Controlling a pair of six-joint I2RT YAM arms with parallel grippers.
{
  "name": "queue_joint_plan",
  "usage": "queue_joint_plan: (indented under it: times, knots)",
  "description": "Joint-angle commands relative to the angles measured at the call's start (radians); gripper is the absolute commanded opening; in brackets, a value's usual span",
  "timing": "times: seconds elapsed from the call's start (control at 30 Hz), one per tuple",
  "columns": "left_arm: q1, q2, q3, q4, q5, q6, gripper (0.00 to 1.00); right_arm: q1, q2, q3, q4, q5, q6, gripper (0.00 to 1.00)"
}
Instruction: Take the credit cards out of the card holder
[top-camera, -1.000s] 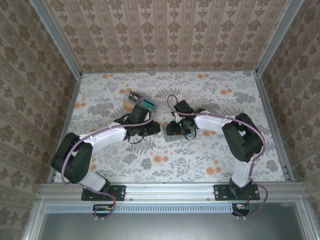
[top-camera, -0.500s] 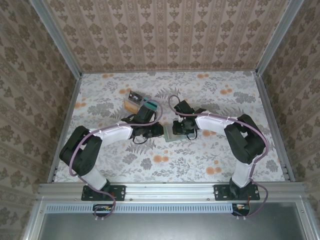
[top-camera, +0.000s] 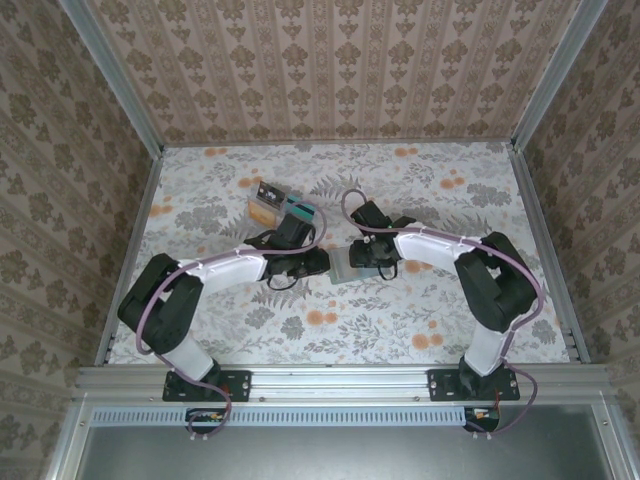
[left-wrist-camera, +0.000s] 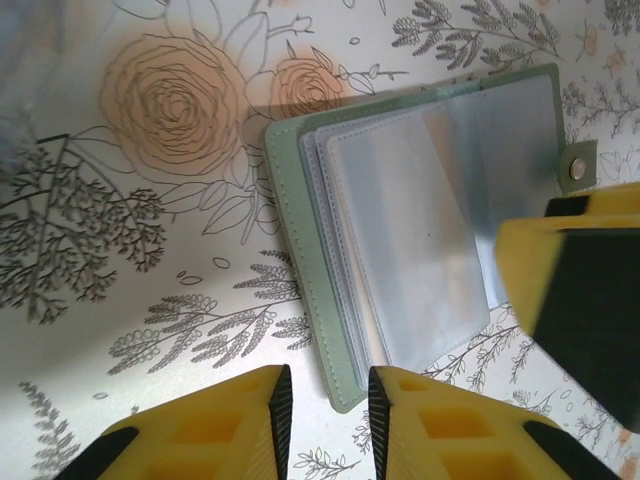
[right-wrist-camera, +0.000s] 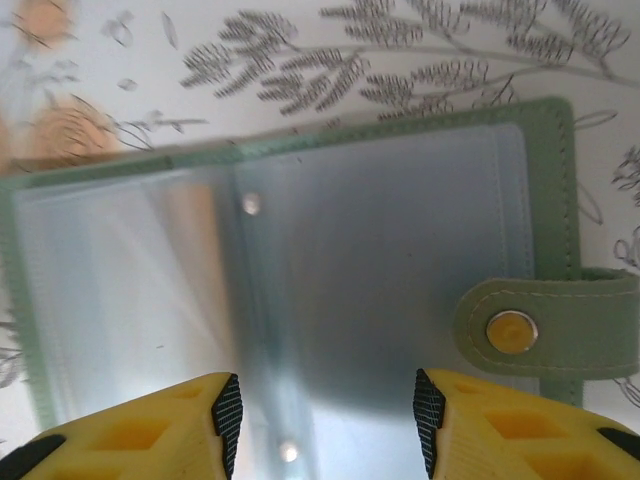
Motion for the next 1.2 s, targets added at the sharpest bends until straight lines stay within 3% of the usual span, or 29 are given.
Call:
queue_joint_plan:
  times: [0.0,0.27,0.53,0.7,0.87,1.0,1.17]
  knots:
    - [-0.004,-0.05,-0.011,-0.041,-0.037,-0.028,0.31,0.012,0.033,0.023,-0.042,-0.016,-0.004,0.53]
    - [0.022,-0.058,-0.025,-0.069,-0.022,-0.028,0.34,0.094,0.058,-0.029,-0.091,0.011,0.055,0.53]
    - [0.052,-0.102,-0.07,-0.058,-0.006,-0.046,0.36,0.181,-0.082,-0.2,-0.049,-0.074,0.207,0.52]
    - [0.05,-0.124,-0.08,-0.041,0.022,-0.068,0.36,0.142,-0.179,-0.114,-0.091,-0.063,0.19,0.53]
    - [0.028,-0.141,-0.127,0.039,0.066,-0.155,0.37,0.041,-0.209,-0.108,-0.089,-0.082,0.123,0.56]
    - [-0.001,-0.15,-0.15,0.046,0.045,-0.205,0.38,-0.018,-0.186,-0.157,-0.075,-0.094,0.068,0.65]
    - [-0.015,-0.166,-0.152,0.013,0.045,-0.226,0.52,-0.04,-0.146,-0.171,-0.072,-0.101,0.033,0.73]
